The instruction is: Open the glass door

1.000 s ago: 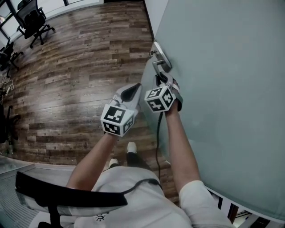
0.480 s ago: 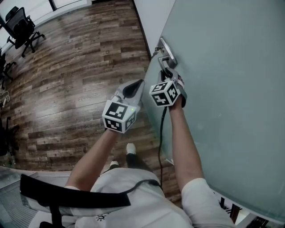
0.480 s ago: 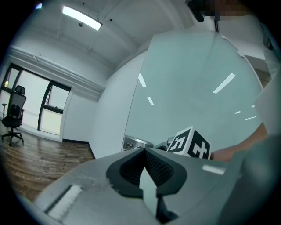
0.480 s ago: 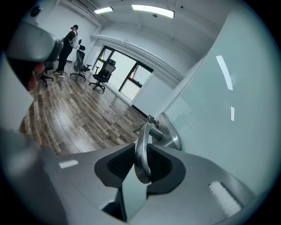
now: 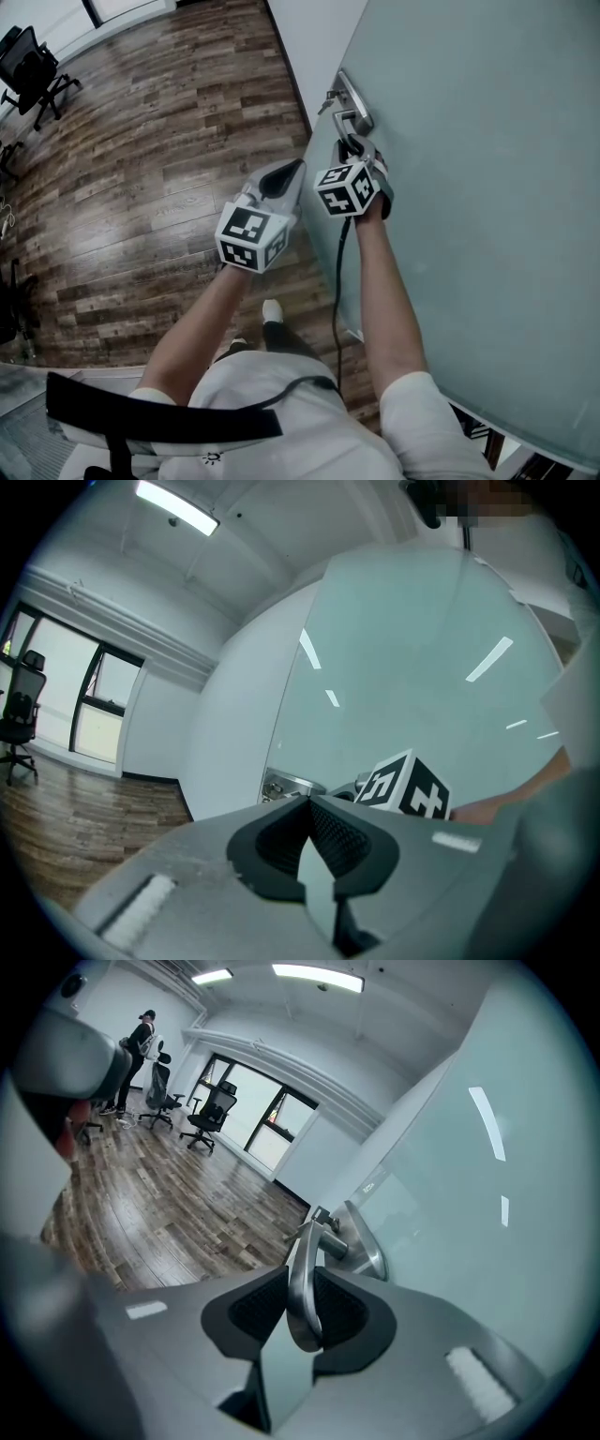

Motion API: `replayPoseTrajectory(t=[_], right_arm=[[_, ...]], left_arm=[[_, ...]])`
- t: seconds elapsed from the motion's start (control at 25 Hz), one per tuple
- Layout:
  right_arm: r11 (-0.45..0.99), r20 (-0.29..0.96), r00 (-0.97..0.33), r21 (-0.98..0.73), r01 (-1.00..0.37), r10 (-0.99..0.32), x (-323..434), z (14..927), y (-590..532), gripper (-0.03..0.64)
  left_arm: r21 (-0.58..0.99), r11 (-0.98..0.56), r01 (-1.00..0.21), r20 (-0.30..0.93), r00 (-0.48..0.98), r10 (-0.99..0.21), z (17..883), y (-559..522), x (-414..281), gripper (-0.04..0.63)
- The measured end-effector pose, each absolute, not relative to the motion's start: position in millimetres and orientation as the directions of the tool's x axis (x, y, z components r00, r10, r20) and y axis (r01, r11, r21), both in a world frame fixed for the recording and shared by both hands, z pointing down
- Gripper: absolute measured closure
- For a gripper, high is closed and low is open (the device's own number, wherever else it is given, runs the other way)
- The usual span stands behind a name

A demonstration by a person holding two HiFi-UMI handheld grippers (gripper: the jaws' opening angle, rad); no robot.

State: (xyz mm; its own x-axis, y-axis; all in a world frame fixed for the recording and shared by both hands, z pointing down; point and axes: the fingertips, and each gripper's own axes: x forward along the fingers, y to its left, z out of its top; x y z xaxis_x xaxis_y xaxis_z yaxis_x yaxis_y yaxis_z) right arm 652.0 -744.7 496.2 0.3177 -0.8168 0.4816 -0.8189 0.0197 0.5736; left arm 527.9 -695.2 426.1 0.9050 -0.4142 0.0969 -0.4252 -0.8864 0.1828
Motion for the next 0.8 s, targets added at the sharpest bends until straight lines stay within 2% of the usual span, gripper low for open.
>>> replayPoseTrajectory(t=[0.8], right_arm=[[-0.033,0.483,0.362,0.564,-0.825,-0.797,701,497,-745,0.525]], left_arm=[[0.164,-0.905,-0.393,0.112,0.919,-0.379,431,-696,570,0.595]])
